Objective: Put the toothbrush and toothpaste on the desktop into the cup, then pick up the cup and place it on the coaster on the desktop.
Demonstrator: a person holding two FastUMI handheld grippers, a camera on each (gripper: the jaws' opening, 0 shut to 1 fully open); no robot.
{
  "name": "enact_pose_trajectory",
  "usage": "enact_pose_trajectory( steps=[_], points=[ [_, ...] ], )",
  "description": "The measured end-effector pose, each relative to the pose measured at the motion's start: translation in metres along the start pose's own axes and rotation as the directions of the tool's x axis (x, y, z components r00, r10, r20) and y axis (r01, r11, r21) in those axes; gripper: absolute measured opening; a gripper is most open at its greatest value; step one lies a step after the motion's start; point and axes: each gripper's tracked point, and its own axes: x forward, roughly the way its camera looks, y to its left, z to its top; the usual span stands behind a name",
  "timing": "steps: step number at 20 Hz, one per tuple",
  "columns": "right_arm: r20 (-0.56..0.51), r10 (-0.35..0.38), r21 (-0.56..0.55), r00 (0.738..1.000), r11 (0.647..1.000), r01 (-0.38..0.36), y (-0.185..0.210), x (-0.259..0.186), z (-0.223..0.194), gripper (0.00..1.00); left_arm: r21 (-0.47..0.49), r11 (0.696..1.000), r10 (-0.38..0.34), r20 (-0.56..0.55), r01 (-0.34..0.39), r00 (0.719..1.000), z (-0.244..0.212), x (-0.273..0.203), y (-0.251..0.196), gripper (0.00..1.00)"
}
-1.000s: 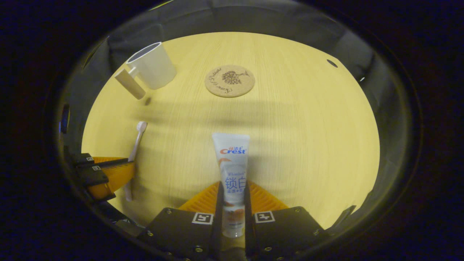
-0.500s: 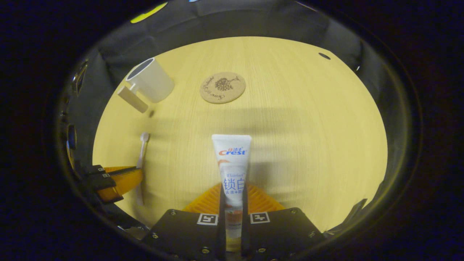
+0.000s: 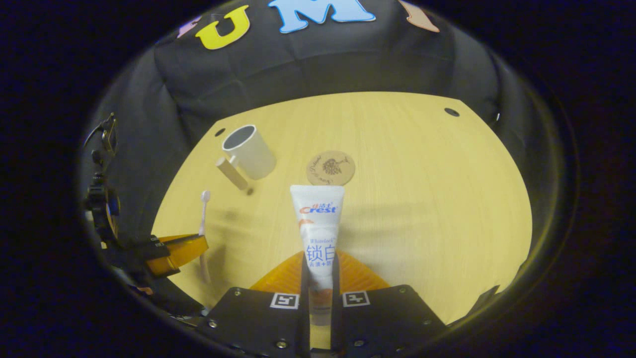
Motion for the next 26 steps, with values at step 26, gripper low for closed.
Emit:
enact_pose_trajectory(
  steps=[26],
  points=[
    [0.254,0.045,-0.115,0.966,0.993,-0.016,0.037,-0.033,0.053,0.17,0.003,0.999,-0.038,0.746,0.054,0.665,0.245,-0.044,0.029,0.10]
  ],
)
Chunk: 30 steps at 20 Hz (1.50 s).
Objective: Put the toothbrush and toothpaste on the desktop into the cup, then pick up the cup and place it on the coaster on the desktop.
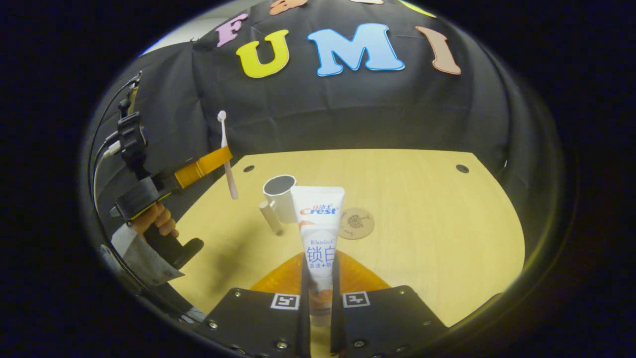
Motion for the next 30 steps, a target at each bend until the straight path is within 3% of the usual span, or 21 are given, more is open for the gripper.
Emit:
enact_pose_trajectory(
  steps=[8,15,19,20,21,22,24,25,28,29,30],
  points=[
    [-0.053,-0.051,0.028,0.997,0.998,0.053,-0.012,0.020,-0.007,0.17,0.024,0.998,-0.064,0.083,0.062,0.995,-0.001,0.066,-0.021,0.10],
    [-0.107,-0.050,0.059,0.993,0.997,0.057,-0.006,0.043,-0.016,0.17,0.030,0.992,-0.123,0.046,0.121,0.991,-0.036,0.106,-0.027,0.10],
    [-0.115,-0.045,0.072,0.992,0.996,0.054,-0.001,0.046,-0.018,0.17,0.020,0.989,-0.147,0.009,0.147,0.989,-0.054,0.117,-0.028,0.10],
    [-0.120,-0.047,0.069,0.992,0.996,0.055,0.000,0.047,-0.019,0.17,0.017,0.988,-0.151,-0.002,0.151,0.989,-0.059,0.119,-0.027,0.17],
    [-0.123,-0.047,0.067,0.991,0.996,0.056,0.001,0.049,-0.021,0.17,0.014,0.988,-0.152,-0.012,0.152,0.988,-0.062,0.120,-0.026,0.17],
    [-0.127,-0.046,0.067,0.991,0.996,0.055,0.003,0.049,-0.022,0.17,0.012,0.988,-0.153,-0.018,0.153,0.988,-0.066,0.119,-0.025,0.10],
    [-0.133,-0.046,0.069,0.990,0.996,0.055,0.005,0.050,-0.023,0.17,0.009,0.988,-0.155,-0.031,0.156,0.987,-0.070,0.115,-0.024,0.10],
    [-0.134,-0.046,0.071,0.990,0.996,0.056,0.006,0.051,-0.024,0.17,0.011,0.987,-0.160,-0.037,0.161,0.986,-0.072,0.113,-0.025,0.17],
    [-0.122,-0.039,0.076,0.992,0.996,0.049,0.010,0.053,-0.017,0.17,0.023,0.983,-0.182,-0.058,0.184,0.982,-0.080,0.107,-0.032,0.11],
    [-0.111,-0.039,0.071,0.993,0.996,0.047,0.011,0.055,-0.012,0.17,0.019,0.980,-0.196,-0.066,0.198,0.978,-0.082,0.105,-0.034,0.19],
    [-0.097,-0.037,0.064,0.995,0.997,0.043,0.012,0.056,-0.005,0.17,0.011,0.978,-0.209,-0.072,0.210,0.975,-0.081,0.103,-0.038,0.12]
  ],
)
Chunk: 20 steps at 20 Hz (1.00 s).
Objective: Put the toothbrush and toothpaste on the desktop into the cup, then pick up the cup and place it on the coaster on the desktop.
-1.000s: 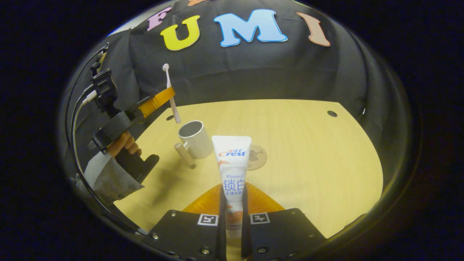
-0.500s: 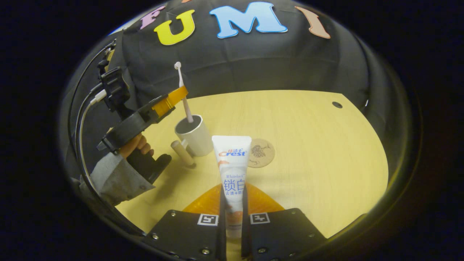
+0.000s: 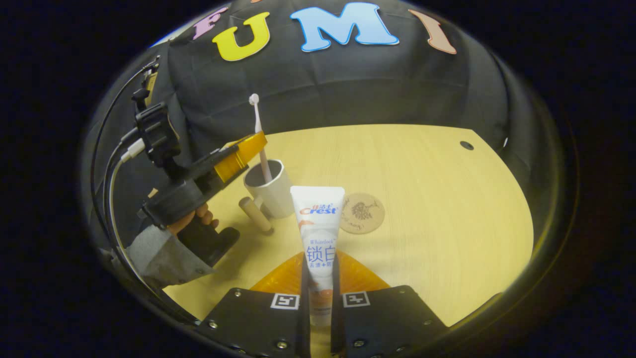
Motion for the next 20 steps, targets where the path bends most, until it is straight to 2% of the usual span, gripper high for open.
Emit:
enact_pose_trajectory(
  steps=[2,5,8,9,14,16,20],
  points=[
    [0.031,0.013,-0.013,0.999,1.000,-0.013,0.006,0.002,0.015,0.17,-0.004,1.000,-0.009,-0.006,0.009,1.000,-0.001,-0.002,-0.001,0.31],
    [0.071,0.039,-0.039,0.997,0.999,-0.037,0.017,0.007,0.034,0.17,-0.005,1.000,-0.010,-0.011,0.010,1.000,-0.001,-0.008,-0.001,0.39],
    [0.104,0.065,-0.066,0.993,0.996,-0.058,0.028,0.013,0.051,0.17,-0.006,1.000,-0.017,-0.013,0.017,1.000,0.004,-0.017,-0.003,0.74],
    [0.119,0.075,-0.073,0.990,0.995,-0.066,0.032,0.016,0.058,0.17,-0.003,1.000,-0.013,-0.011,0.013,1.000,0.006,-0.022,-0.001,0.78],
    [0.201,0.111,-0.087,0.973,0.992,-0.095,0.047,0.031,0.095,0.17,0.011,1.000,0.000,-0.025,0.000,1.000,0.012,-0.043,0.007,0.77],
    [0.240,0.123,-0.087,0.963,0.991,-0.105,0.050,0.037,0.111,0.17,0.000,1.000,0.003,-0.036,-0.003,0.999,0.012,-0.052,0.010,0.85],
    [0.319,0.158,-0.104,0.934,0.986,-0.132,0.061,0.051,0.142,0.17,-0.019,1.000,0.008,-0.035,-0.009,0.999,0.022,-0.072,0.015,0.85]
  ],
)
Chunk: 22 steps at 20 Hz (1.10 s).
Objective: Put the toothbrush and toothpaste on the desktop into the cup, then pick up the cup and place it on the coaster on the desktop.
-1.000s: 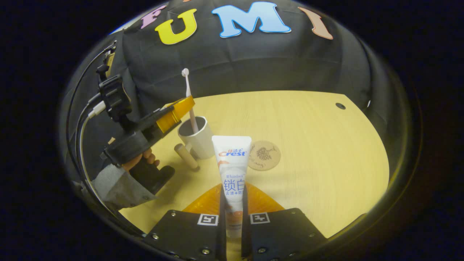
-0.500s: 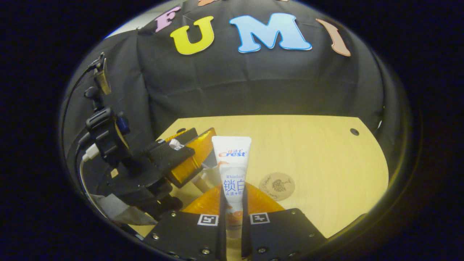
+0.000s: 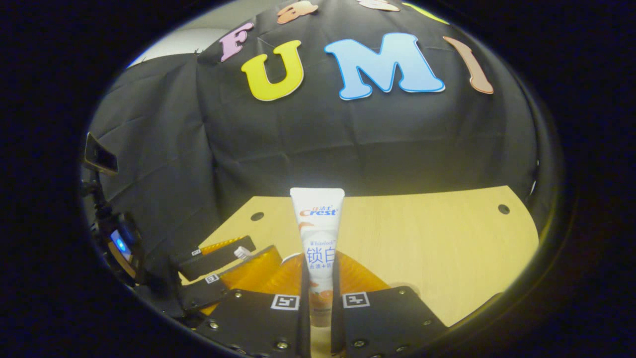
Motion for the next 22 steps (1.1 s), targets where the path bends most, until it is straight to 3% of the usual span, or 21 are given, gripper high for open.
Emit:
enact_pose_trajectory(
  steps=[5,6,9,13,14,18,19,20,22],
  points=[
    [0.095,0.051,-0.033,0.994,0.998,-0.048,0.014,0.027,0.026,0.17,-0.023,1.000,0.018,-0.011,-0.018,1.000,0.001,-0.017,0.009,0.84],
    [0.100,0.056,-0.039,0.993,0.998,-0.052,0.017,0.035,0.028,0.16,-0.034,0.999,0.022,-0.020,-0.023,1.000,0.000,-0.020,0.012,0.77],
    [0.110,0.073,-0.051,0.991,0.996,-0.068,0.025,0.054,0.029,0.17,-0.074,0.996,0.036,-0.053,-0.040,0.998,-0.013,-0.029,0.018,0.77],
    [0.099,0.082,-0.060,0.992,0.995,-0.077,0.031,0.073,0.019,0.16,-0.110,0.992,0.058,-0.100,-0.068,0.993,-0.030,-0.042,0.028,0.77],
    [0.097,0.081,-0.072,0.992,0.995,-0.074,0.031,0.077,0.017,0.16,-0.119,0.990,0.060,-0.108,-0.073,0.992,-0.034,-0.045,0.029,0.81],
    [0.061,0.086,-0.093,0.994,0.993,-0.080,0.034,0.093,0.001,0.16,-0.125,0.987,0.084,-0.131,-0.101,0.988,-0.048,-0.052,0.039,0.77],
    [0.052,0.089,-0.103,0.995,0.991,-0.084,0.036,0.094,-0.002,0.16,-0.127,0.986,0.088,-0.135,-0.105,0.987,-0.050,-0.052,0.041,0.85],
    [0.043,0.088,-0.118,0.995,0.990,-0.083,0.038,0.094,-0.006,0.16,-0.130,0.986,0.088,-0.137,-0.106,0.987,-0.051,-0.052,0.042,0.77],
    [0.020,0.090,-0.148,0.996,0.985,-0.086,0.039,0.092,-0.014,0.17,-0.128,0.986,0.090,-0.138,-0.108,0.986,-0.050,-0.053,0.042,0.77]
  ],
)
